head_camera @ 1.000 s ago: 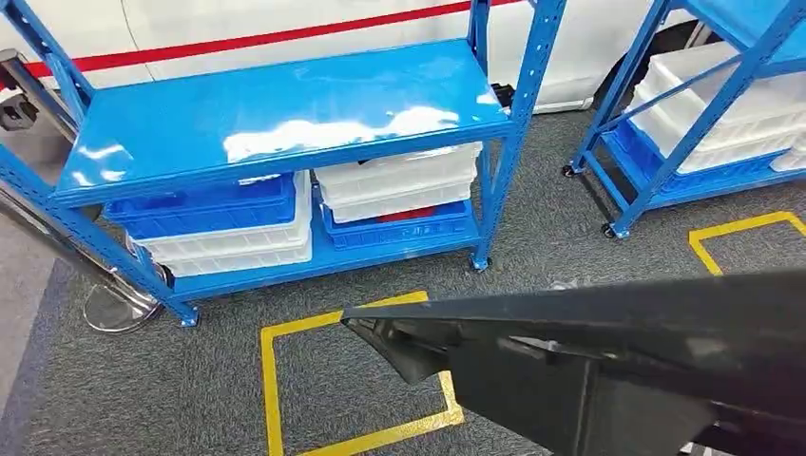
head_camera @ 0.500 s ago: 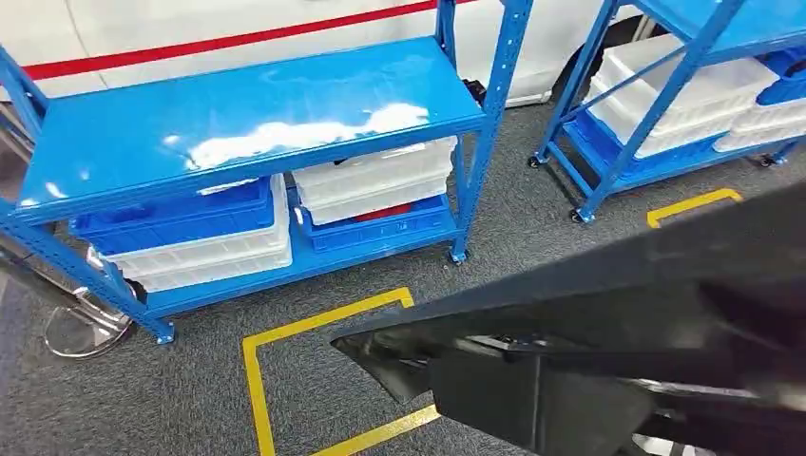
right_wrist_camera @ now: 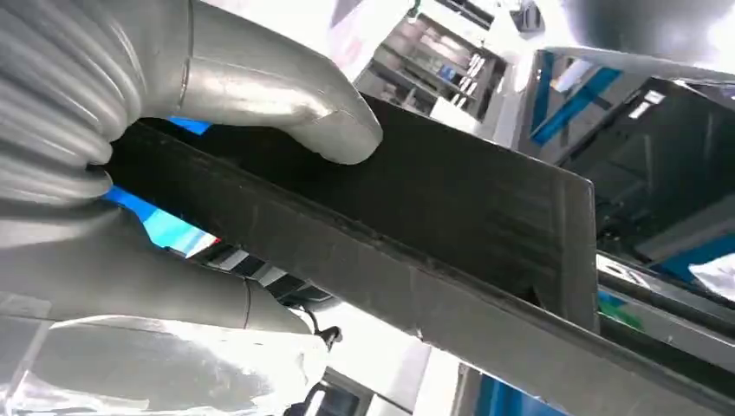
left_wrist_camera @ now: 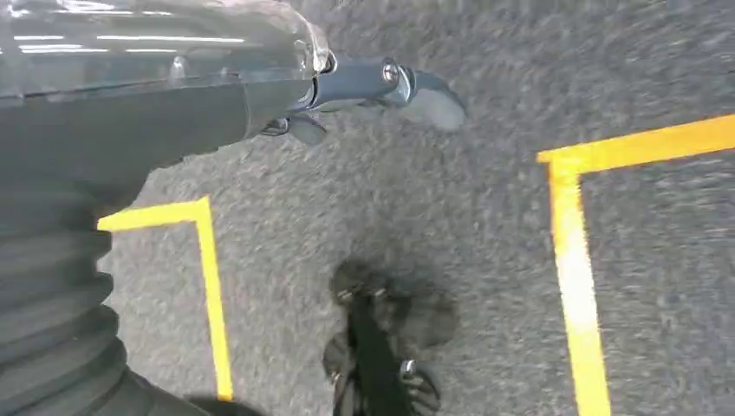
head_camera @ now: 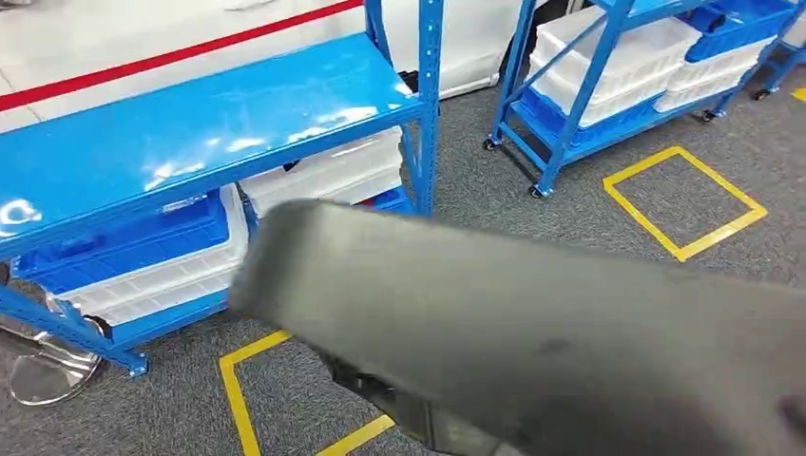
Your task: Take the parts from the cabinet and place them on the table.
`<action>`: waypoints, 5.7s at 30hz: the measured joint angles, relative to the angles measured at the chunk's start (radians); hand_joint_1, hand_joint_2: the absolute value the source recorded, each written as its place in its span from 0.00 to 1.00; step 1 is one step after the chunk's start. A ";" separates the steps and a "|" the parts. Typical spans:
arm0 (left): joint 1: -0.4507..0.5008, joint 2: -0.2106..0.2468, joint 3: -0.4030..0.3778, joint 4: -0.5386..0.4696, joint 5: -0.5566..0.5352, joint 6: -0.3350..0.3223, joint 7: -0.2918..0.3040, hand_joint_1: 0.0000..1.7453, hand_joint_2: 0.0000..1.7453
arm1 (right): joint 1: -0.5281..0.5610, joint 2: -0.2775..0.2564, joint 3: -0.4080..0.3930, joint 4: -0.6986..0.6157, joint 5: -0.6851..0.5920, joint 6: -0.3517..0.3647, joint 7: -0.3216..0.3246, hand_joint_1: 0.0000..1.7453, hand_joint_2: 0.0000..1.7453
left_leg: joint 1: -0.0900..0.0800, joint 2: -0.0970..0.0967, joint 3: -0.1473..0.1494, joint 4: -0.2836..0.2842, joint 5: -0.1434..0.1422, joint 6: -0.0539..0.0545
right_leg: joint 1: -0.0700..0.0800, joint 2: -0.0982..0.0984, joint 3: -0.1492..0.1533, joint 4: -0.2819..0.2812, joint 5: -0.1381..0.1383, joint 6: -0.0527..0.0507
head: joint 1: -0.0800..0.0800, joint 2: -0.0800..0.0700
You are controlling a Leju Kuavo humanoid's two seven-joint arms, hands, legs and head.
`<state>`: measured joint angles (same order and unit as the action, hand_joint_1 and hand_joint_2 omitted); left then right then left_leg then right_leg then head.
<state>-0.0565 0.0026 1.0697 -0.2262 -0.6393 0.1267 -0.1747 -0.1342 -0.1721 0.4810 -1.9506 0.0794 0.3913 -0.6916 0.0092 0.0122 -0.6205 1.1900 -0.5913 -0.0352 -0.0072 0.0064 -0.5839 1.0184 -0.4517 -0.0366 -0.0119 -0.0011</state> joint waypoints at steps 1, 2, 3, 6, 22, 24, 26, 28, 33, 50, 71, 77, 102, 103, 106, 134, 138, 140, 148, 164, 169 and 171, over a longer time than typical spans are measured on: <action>0.001 0.004 0.000 0.000 0.000 -0.002 -0.006 0.00 1.00 | -0.007 0.006 0.011 0.018 -0.002 0.015 0.000 0.89 1.00 | 0.000 -0.004 -0.037 0.083 -0.031 -0.002 | 0.002 0.012 -0.003 0.001 0.002 -0.003 | 0.000 0.000; 0.001 0.005 0.000 0.000 0.001 -0.004 -0.009 0.00 1.00 | -0.011 0.011 0.019 0.035 -0.003 0.020 0.000 0.89 1.00 | 0.000 -0.004 -0.056 0.125 -0.037 -0.002 | 0.003 0.023 -0.006 0.003 0.003 -0.003 | 0.000 0.000; 0.000 0.005 0.000 0.000 0.000 -0.007 -0.011 0.00 1.00 | -0.016 0.016 0.026 0.050 -0.002 0.026 0.000 0.89 1.00 | 0.000 -0.005 -0.051 0.117 -0.018 0.000 | 0.003 0.033 -0.008 0.005 0.003 -0.003 | 0.000 0.000; -0.003 0.006 0.000 0.000 -0.003 -0.015 -0.023 0.00 1.00 | -0.040 0.033 0.048 0.093 0.004 0.037 0.000 0.89 1.00 | 0.001 -0.038 0.063 -0.117 0.110 0.012 | 0.003 0.068 -0.006 0.010 0.005 -0.001 | 0.000 0.000; 0.000 0.030 0.015 -0.007 -0.023 0.021 0.042 0.00 1.00 | -0.020 0.049 0.065 0.123 -0.034 0.024 0.000 0.89 1.00 | -0.005 0.071 0.098 -0.199 0.112 0.040 | -0.007 -0.063 -0.013 0.025 -0.002 0.044 | 0.008 0.000; 0.000 0.033 0.023 -0.009 -0.021 0.034 0.054 0.00 1.00 | -0.023 0.050 0.066 0.123 -0.038 0.025 0.001 0.89 1.00 | -0.012 0.084 0.096 -0.193 0.106 0.029 | 0.002 -0.058 -0.013 0.017 -0.006 0.028 | 0.005 0.000; -0.003 0.034 0.029 -0.010 -0.021 0.035 0.067 0.00 1.00 | -0.024 0.050 0.066 0.123 -0.048 0.027 0.011 0.89 1.00 | -0.010 0.101 0.101 -0.195 0.105 0.017 | 0.009 -0.037 -0.017 0.018 -0.006 0.018 | 0.005 0.000; -0.009 0.034 0.031 -0.010 -0.024 0.035 0.072 0.00 1.00 | -0.027 0.051 0.066 0.122 -0.059 0.029 0.021 0.89 1.00 | -0.003 0.070 0.098 -0.179 0.088 0.005 | 0.001 -0.024 -0.014 0.008 0.001 0.006 | 0.006 0.000; 0.002 0.027 0.037 -0.010 -0.023 -0.012 0.035 0.00 1.00 | -0.031 0.059 0.067 0.123 -0.047 0.033 0.027 0.89 1.00 | 0.001 -0.004 -0.047 0.131 -0.050 0.001 | 0.007 0.028 -0.017 0.008 0.006 -0.006 | 0.005 0.000; 0.003 -0.011 0.031 -0.009 -0.071 0.046 0.049 0.00 1.00 | 0.011 0.059 0.097 0.083 -0.032 0.009 0.057 0.89 1.00 | -0.005 0.042 0.088 -0.204 0.122 0.056 | -0.007 -0.003 -0.125 0.234 -0.076 0.048 | 0.010 0.000; -0.002 -0.003 0.084 -0.009 -0.031 0.041 -0.013 0.00 1.00 | -0.136 0.110 0.159 0.239 -0.127 0.075 0.021 0.89 1.00 | 0.005 -0.076 0.072 -0.174 0.110 0.018 | 0.002 0.099 -0.024 0.013 0.006 0.022 | 0.010 0.000; 0.003 -0.007 0.093 -0.009 -0.029 0.081 0.003 0.00 1.00 | -0.147 0.124 0.175 0.291 -0.155 0.071 0.021 0.89 1.00 | 0.003 -0.008 0.073 -0.191 0.124 0.052 | 0.003 0.005 -0.127 0.233 -0.121 0.041 | 0.014 0.000; 0.000 0.033 0.109 -0.009 -0.047 0.055 0.002 0.00 1.00 | -0.097 0.134 0.194 0.323 -0.132 0.001 0.005 0.89 1.00 | 0.007 -0.072 0.056 -0.162 0.114 0.022 | 0.002 0.101 -0.026 0.017 0.000 0.023 | 0.011 0.000; -0.002 0.034 0.109 -0.009 -0.043 0.051 0.000 0.00 1.00 | -0.097 0.133 0.193 0.321 -0.134 0.007 0.005 0.89 1.00 | 0.004 -0.064 0.057 -0.163 0.116 0.028 | 0.002 0.109 -0.027 0.015 0.003 0.031 | 0.012 0.000; -0.008 0.031 0.116 -0.008 -0.031 0.037 -0.011 0.00 1.00 | -0.105 0.128 0.190 0.314 -0.147 0.020 0.008 0.89 1.00 | 0.007 -0.034 0.059 -0.177 0.126 0.050 | 0.006 0.028 -0.055 0.082 -0.051 0.042 | 0.015 0.000; -0.012 0.013 0.159 -0.005 -0.010 0.091 0.043 0.00 1.00 | -0.150 0.092 0.195 0.294 -0.218 0.111 0.047 0.89 1.00 | 0.011 -0.049 0.055 -0.156 0.109 0.020 | 0.001 0.097 -0.020 0.019 -0.011 0.036 | 0.012 0.000; -0.021 0.018 0.167 -0.005 -0.003 0.101 0.048 0.00 1.00 | -0.167 0.086 0.211 0.300 -0.236 0.132 0.052 0.89 1.00 | 0.013 -0.012 0.058 -0.168 0.115 0.044 | 0.001 0.013 -0.100 0.183 -0.107 0.053 | 0.018 0.000; -0.019 0.020 0.169 -0.005 -0.003 0.101 0.046 0.00 1.00 | -0.167 0.085 0.217 0.306 -0.240 0.134 0.048 0.89 1.00 | 0.011 0.009 0.058 -0.168 0.113 0.047 | 0.000 0.005 -0.164 0.307 -0.144 0.056 | 0.018 0.000; -0.021 0.028 0.175 -0.005 -0.011 0.136 0.083 0.00 1.00 | -0.194 0.096 0.240 0.319 -0.264 0.141 0.038 0.89 1.00 | 0.001 0.077 0.078 -0.170 0.094 0.023 | 0.028 -0.067 -0.029 0.020 -0.009 0.023 | 0.017 0.000; -0.001 0.036 0.169 -0.007 -0.057 0.025 0.009 0.00 1.00 | -0.175 0.147 0.261 0.354 -0.234 0.089 0.055 0.89 1.00 | 0.008 -0.064 0.045 -0.153 0.112 0.021 | 0.010 0.098 -0.030 0.019 -0.002 0.027 | 0.014 0.000; -0.005 0.039 0.159 -0.007 -0.066 0.000 -0.015 0.00 1.00 | -0.172 0.147 0.256 0.356 -0.204 0.078 0.053 0.89 1.00 | 0.010 -0.013 0.049 -0.166 0.120 0.049 | 0.007 0.008 -0.115 0.204 -0.112 0.054 | 0.021 0.000; -0.003 0.039 0.158 -0.007 -0.066 -0.003 -0.018 0.00 1.00 | -0.170 0.147 0.256 0.359 -0.193 0.081 0.056 0.89 1.00 | 0.009 0.010 0.048 -0.166 0.118 0.051 | 0.003 0.004 -0.170 0.317 -0.147 0.057 | 0.021 0.000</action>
<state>-0.0599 0.0412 1.2272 -0.2331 -0.7053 0.1232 -0.1927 -0.3038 -0.0248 0.7366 -1.5915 -0.1137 0.4723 -0.6359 0.0182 0.0223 -0.5723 1.0244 -0.4728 0.0153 -0.0040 0.0108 -0.7543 1.3350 -0.5985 0.0202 0.0092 -0.0008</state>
